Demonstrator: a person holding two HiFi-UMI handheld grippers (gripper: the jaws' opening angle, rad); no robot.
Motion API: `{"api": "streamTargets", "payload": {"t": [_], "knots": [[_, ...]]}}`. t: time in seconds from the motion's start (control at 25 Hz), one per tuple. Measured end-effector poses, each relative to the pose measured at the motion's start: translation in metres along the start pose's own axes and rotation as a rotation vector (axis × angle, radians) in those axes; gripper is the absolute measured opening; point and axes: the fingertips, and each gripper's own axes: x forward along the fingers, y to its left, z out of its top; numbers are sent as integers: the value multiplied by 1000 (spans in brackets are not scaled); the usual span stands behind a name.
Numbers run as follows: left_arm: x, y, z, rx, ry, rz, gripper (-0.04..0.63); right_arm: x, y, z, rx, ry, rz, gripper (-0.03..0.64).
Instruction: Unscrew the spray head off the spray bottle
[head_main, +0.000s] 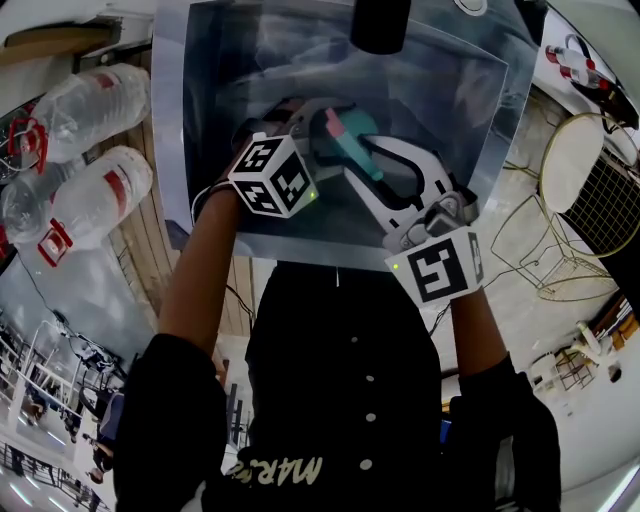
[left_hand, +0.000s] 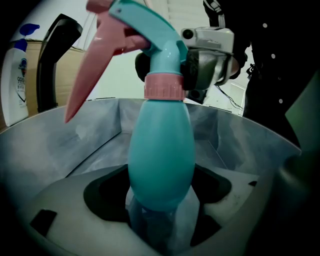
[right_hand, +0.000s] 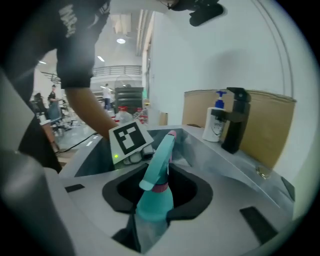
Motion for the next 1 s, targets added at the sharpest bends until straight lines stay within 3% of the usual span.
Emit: {"api": "streamTargets", "payload": {"t": [0.12, 0.24, 0.36, 0.48, 0.6, 0.72, 0.8, 0.92, 1.0], "knots": [[1, -3, 1, 7, -5, -14, 390, -4, 4, 1, -101, -50, 234, 143], [4, -6, 3, 8, -4, -24, 390, -8, 6, -1, -162, -58, 398, 141], [5, -9, 3, 12, -1, -28, 390, -10, 10, -1, -206, -72, 484, 140], [7, -10, 4, 3, -5, -30, 390, -11, 8, -1, -200, -84, 496, 143], [6, -10, 4, 4, -2, -25, 390, -11, 4, -2, -150, -63, 440, 170], [6, -10, 3, 0, 2, -19, 390, -25, -2, -4, -41, -17, 320, 227], [6, -10, 3, -5, 3, -15, 390, -42, -5, -4, 71, -29, 163, 243], [6, -10, 4, -6, 3, -12, 390, -61, -3, 11, 301, -155, -145, 271], [6, -10, 4, -7, 4, -11, 390, -62, 12, 14, 384, -174, -248, 272]]}}
